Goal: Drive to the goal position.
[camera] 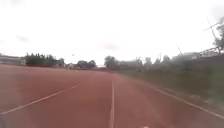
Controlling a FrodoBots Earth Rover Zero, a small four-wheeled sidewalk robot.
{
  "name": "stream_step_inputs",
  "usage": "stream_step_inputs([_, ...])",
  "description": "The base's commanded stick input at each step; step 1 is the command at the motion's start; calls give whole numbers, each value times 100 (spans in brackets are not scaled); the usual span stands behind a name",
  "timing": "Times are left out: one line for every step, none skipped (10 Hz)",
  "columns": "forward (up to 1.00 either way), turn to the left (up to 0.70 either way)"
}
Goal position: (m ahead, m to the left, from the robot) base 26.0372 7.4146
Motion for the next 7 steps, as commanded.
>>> stream_step_inputs([70, 0])
stream_step_inputs([70, 0])
stream_step_inputs([70, 0])
stream_step_inputs([70, 0])
stream_step_inputs([70, 0])
stream_step_inputs([70, 0])
stream_step_inputs([70, 0])
